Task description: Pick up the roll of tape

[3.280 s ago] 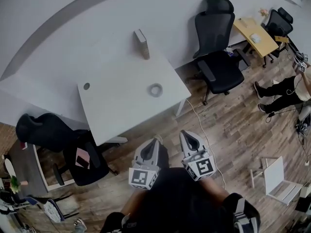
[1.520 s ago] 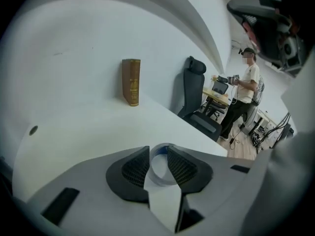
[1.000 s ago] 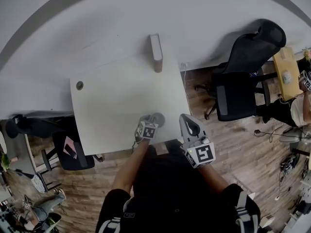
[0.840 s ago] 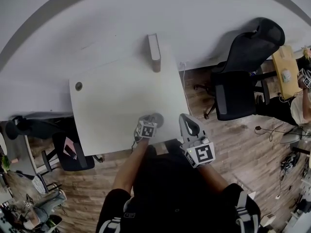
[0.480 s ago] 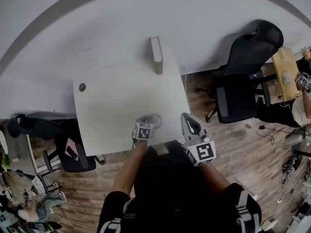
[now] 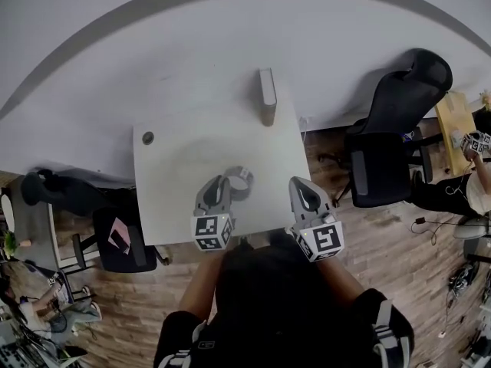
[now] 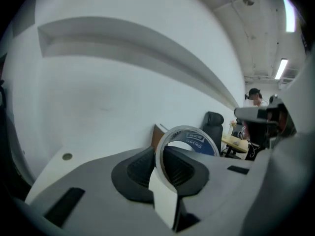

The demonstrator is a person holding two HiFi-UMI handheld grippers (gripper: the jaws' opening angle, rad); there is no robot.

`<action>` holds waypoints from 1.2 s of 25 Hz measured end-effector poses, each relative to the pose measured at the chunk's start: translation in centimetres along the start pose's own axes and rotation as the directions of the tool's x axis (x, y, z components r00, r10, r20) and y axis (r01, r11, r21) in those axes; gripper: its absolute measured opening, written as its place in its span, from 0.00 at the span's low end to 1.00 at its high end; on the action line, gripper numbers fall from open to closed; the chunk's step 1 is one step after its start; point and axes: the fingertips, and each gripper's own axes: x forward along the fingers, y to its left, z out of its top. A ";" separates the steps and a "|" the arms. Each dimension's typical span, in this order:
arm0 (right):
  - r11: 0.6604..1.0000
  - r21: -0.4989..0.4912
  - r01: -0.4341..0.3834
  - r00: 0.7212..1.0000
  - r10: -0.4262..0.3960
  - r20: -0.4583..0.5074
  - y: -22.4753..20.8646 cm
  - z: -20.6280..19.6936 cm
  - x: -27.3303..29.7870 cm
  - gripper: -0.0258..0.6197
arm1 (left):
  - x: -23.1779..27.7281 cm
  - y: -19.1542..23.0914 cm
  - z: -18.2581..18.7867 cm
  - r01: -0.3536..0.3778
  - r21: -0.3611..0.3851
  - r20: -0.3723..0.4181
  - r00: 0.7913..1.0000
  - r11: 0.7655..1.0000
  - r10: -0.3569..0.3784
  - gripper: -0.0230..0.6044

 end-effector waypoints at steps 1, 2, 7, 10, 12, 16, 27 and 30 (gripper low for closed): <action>1.000 -0.003 -0.001 1.000 0.001 0.006 0.3 0.2 0.0 0.06 | -1.5 -0.2 2.0 -0.005 0.008 0.055 0.998 1.000 0.004 0.15; 1.000 -0.005 -0.002 1.000 0.002 0.011 0.6 0.4 0.1 0.06 | -3.0 -0.4 3.8 -0.011 0.018 0.109 0.994 1.000 0.009 0.15; 1.000 -0.004 0.006 1.000 -0.006 0.011 1.4 0.5 0.4 0.06 | -7.9 -2.1 8.1 -0.032 0.091 0.237 0.971 0.995 0.010 0.15; 1.000 -0.007 0.002 1.000 -0.002 0.009 1.9 0.3 0.6 0.06 | -8.7 -2.2 8.1 -0.033 0.102 0.235 0.972 0.994 0.008 0.15; 1.000 -0.008 -0.006 1.000 0.006 0.008 2.4 0.2 0.7 0.06 | -8.8 -2.0 7.8 -0.031 0.100 0.233 0.972 0.994 0.007 0.15; 1.000 -0.006 -0.017 1.000 0.017 0.000 3.0 0.0 0.8 0.06 | -8.7 -1.3 7.2 -0.029 0.081 0.221 0.975 0.996 0.010 0.15; 1.000 -0.009 -0.013 1.000 0.012 -0.006 2.9 0.4 2.0 0.06 | -7.4 -0.5 7.0 -0.013 0.071 0.207 0.978 0.997 -0.002 0.15; 1.000 -0.011 -0.012 1.000 0.012 -0.005 3.1 0.7 2.3 0.06 | -7.4 -0.3 7.2 -0.014 0.072 0.206 0.978 0.997 -0.002 0.15</action>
